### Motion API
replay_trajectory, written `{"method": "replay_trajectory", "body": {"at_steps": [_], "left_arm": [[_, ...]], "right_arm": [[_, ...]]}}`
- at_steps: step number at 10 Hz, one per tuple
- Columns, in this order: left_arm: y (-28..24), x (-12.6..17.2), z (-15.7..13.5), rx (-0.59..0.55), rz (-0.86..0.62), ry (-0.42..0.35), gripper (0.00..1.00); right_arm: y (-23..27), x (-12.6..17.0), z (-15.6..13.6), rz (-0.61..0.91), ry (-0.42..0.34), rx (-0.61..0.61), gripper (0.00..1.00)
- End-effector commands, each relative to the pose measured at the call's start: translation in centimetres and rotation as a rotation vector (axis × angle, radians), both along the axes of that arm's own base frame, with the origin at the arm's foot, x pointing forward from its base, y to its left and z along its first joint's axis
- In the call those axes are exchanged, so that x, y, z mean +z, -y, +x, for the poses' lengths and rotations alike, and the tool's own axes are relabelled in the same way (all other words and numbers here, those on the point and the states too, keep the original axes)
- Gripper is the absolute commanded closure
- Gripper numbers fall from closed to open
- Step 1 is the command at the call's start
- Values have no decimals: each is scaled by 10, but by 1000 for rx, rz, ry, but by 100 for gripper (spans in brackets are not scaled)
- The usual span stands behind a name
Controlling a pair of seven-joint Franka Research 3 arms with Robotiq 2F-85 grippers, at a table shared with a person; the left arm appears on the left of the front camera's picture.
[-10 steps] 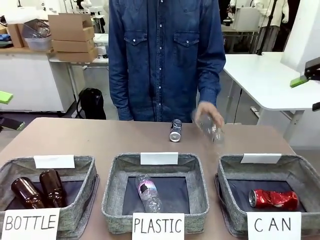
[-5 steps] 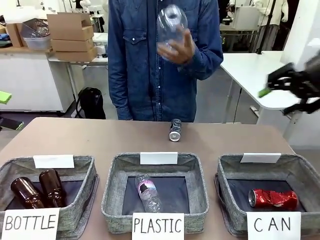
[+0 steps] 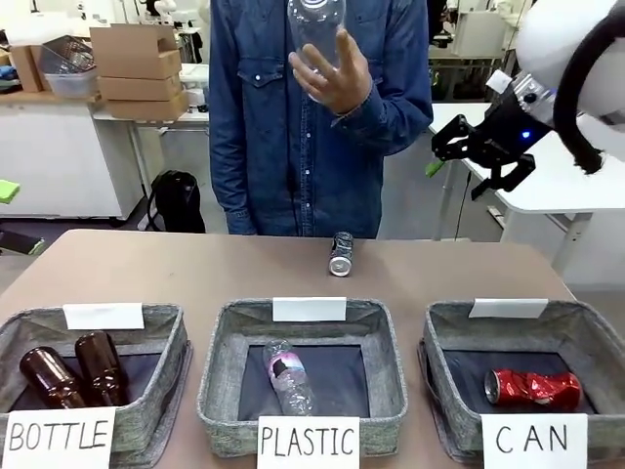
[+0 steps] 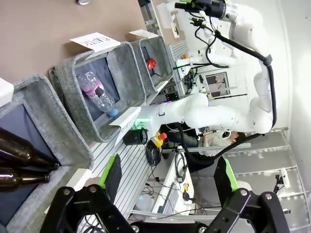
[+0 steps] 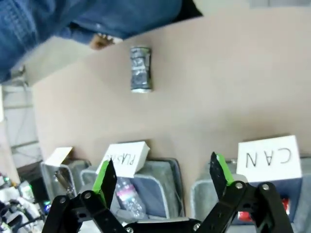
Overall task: Sort the can waste into the basket.
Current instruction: Pick up the can waste from the table and place it in the right Fabric basket.
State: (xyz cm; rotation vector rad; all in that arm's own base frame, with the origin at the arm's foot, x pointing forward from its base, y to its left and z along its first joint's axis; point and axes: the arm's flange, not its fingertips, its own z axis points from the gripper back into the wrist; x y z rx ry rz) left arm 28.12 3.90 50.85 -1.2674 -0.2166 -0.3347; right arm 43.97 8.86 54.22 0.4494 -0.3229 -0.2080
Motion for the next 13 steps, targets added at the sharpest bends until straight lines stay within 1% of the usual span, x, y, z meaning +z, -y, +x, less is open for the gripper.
{"method": "replay_trajectory", "body": {"at_steps": [1,3,4,6,7,8,9,10,12,13], "left_arm": [[1,2,-2,-2,-2,-7,0],[1,2,-2,-2,-2,-7,0],[1,2,-2,-2,-2,-7,0],[1,2,-2,-2,-2,-7,0],[1,2,-2,-2,-2,-7,0],[1,2,-2,-2,-2,-7,0],[1,2,-2,-2,-2,-7,0],[1,2,-2,-2,-2,-7,0],[1,2,-2,-2,-2,-7,0],[1,2,-2,-2,-2,-7,0]], "right_arm": [[40,6,-46,56,-48,21,0],[62,3,-80,98,-81,54,0],[62,1,-84,78,-92,51,0],[57,-2,-78,82,-92,85,0],[50,-1,-70,74,-94,105,0],[39,4,-58,56,-73,141,0],[48,12,-67,50,-47,127,0],[68,17,-89,69,-50,142,0],[96,14,-136,56,-85,197,0],[100,12,-150,43,-97,231,0]]}}
